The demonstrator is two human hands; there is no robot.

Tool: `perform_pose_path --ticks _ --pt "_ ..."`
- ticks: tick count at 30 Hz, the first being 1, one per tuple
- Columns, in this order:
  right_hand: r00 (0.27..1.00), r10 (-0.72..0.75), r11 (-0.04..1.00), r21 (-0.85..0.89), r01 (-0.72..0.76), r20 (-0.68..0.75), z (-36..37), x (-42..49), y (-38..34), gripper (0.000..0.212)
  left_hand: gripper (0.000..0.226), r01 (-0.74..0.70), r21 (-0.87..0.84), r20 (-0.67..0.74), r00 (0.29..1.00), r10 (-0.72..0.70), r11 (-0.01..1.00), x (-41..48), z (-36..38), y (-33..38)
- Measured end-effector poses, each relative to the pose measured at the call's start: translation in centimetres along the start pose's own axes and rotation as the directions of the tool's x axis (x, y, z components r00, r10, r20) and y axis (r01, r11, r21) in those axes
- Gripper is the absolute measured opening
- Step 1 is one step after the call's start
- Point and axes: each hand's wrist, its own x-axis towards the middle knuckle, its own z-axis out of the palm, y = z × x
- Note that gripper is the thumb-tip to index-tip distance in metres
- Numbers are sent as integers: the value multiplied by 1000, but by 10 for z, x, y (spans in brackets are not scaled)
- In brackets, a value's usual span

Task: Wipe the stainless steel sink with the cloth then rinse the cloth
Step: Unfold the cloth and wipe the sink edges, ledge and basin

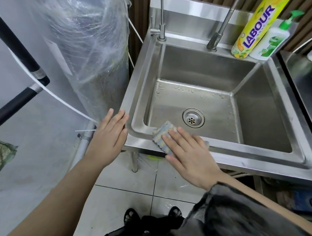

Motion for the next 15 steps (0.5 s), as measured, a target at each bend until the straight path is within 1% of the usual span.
perform_pose_path --ticks 2,4,6,7,8,9,10,11,12,14,15 --pt "999 43 999 23 -43 -5 4 22 -25 57 56 -4 14 8 1000 4 1000 2 0 -2" --pt "999 34 998 57 -33 -8 5 35 -38 55 59 -22 28 11 1000 21 999 2 -1 -1" --pt "999 54 998 41 -54 4 3 20 -22 54 57 7 18 10 1000 -7 1000 0 -4 4" --pt "995 102 994 25 -102 17 2 1 -6 56 56 44 4 12 999 -45 999 -1 -7 10" --pt "983 180 984 0 -180 24 1 -22 13 57 56 76 -10 14 997 -75 997 -1 -9 17" --pt "960 279 960 -29 -278 22 -2 -46 35 60 56 80 -16 14 997 -80 997 0 -9 26" --pt "920 392 919 -42 -391 21 -5 -69 54 63 55 55 -13 19 998 -55 998 2 -8 37" --pt "869 495 869 -40 -494 14 -8 -86 68 65 54 5 -5 33 999 -4 1000 4 -5 49" --pt "825 566 824 -33 -565 -1 -9 -95 74 67 53 -62 1 57 996 62 998 7 1 62" --pt "765 644 765 -4 -644 -27 -2 -86 63 66 49 -191 19 139 973 186 982 9 17 86" --pt "756 653 757 7 -653 -47 0 -74 49 62 49 -230 34 176 959 221 973 10 24 93"
